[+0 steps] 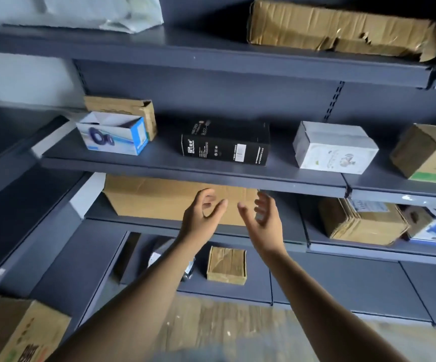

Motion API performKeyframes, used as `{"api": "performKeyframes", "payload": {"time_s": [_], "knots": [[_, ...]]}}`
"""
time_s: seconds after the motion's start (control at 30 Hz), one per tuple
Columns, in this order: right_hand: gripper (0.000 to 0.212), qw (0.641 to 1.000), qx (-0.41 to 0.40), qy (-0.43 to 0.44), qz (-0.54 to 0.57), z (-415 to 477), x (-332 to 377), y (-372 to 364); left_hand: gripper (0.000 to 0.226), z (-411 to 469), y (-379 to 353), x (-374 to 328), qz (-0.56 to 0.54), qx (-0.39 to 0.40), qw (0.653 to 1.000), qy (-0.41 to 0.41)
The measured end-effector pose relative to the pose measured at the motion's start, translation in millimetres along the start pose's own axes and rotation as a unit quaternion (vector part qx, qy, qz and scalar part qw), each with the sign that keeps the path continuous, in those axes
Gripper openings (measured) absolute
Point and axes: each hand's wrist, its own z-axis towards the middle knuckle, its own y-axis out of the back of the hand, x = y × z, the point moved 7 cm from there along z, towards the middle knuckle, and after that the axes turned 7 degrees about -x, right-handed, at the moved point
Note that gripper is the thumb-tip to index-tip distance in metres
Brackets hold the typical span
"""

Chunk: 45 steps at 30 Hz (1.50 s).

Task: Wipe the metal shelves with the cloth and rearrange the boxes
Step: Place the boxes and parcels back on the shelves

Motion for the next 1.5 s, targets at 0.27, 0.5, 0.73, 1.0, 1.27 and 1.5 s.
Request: {"api": "performKeyframes", "payload": {"time_s": [0.27, 0.5, 0.73, 1.0, 1.27, 1.5], "knots": [[0.065, 0.988, -0.013, -0.118, -0.094, -79.4, -143.6, -15.9, 0.033, -55.1, -24.2, 149.5, 0.015, 0.051, 0.989, 0.139], [0.073, 0.974, 0.020, -0.179, -0.139, -83.4, -325.9, -52.6, 0.053, -56.0, -85.2, 314.1, 0.039, 0.071, 0.980, 0.184], [0.075, 0.970, 0.028, -0.171, -0.172, -47.3, -510.2, -90.8, 0.081, -32.3, -166.3, 488.1, 0.056, 0.057, 0.979, 0.188], [0.082, 0.968, 0.028, -0.142, -0.207, 1.4, -669.7, -132.1, 0.067, 2.3, -251.7, 639.7, 0.106, 0.037, 0.984, 0.137], [0.089, 0.969, 0.026, -0.137, -0.203, 19.8, -737.0, -150.7, 0.093, 18.6, -287.7, 698.6, 0.091, 0.030, 0.988, 0.124], [0.092, 0.969, 0.044, -0.128, -0.206, 23.4, -753.5, -156.4, 0.102, 29.8, -300.3, 709.6, 0.083, 0.061, 0.986, 0.131]]}}
